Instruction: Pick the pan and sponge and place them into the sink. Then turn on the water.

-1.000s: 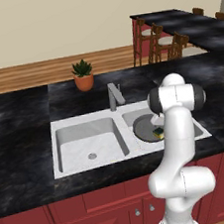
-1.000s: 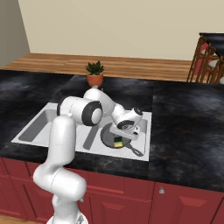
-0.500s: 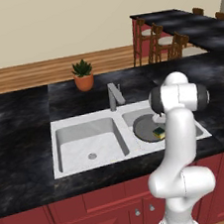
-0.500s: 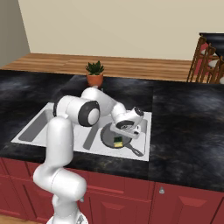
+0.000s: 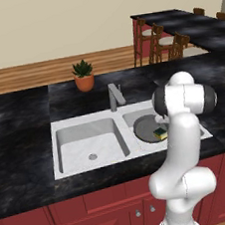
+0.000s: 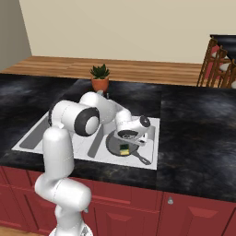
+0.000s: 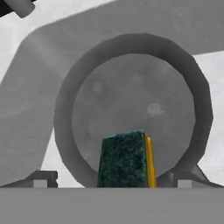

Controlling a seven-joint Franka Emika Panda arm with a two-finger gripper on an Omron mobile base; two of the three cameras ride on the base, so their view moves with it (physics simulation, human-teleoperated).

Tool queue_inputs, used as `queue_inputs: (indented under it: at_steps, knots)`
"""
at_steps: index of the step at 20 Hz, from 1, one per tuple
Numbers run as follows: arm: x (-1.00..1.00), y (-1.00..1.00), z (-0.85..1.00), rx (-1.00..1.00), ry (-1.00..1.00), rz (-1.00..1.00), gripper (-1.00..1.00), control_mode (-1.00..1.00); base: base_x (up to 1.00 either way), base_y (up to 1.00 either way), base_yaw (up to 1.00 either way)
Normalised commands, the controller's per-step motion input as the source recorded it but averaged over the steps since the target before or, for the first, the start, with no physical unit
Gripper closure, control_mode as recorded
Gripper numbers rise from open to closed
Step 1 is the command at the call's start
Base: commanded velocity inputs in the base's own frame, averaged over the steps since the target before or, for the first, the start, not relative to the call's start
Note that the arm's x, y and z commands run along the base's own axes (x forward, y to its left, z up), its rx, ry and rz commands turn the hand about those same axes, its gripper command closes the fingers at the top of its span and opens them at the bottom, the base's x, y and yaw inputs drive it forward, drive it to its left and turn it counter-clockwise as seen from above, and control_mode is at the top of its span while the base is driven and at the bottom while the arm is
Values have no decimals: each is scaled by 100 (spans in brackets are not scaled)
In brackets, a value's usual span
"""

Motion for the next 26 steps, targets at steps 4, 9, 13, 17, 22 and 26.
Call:
queue_inputs:
  at_steps: [4,9,13,17,22,26]
  knots:
    - [-11,4,40,4,-9,0,-100,-100,0,0,0]
    - [-10,0,42,4,-7,0,-100,-100,0,0,0]
    - [-13,1,40,2,-10,0,-100,-100,0,0,0]
    - [-18,9,32,0,-14,0,-100,-100,0,0,0]
    - [-22,16,21,0,-19,0,-100,-100,0,0,0]
    - [-20,16,14,0,-20,0,-100,-100,0,0,0]
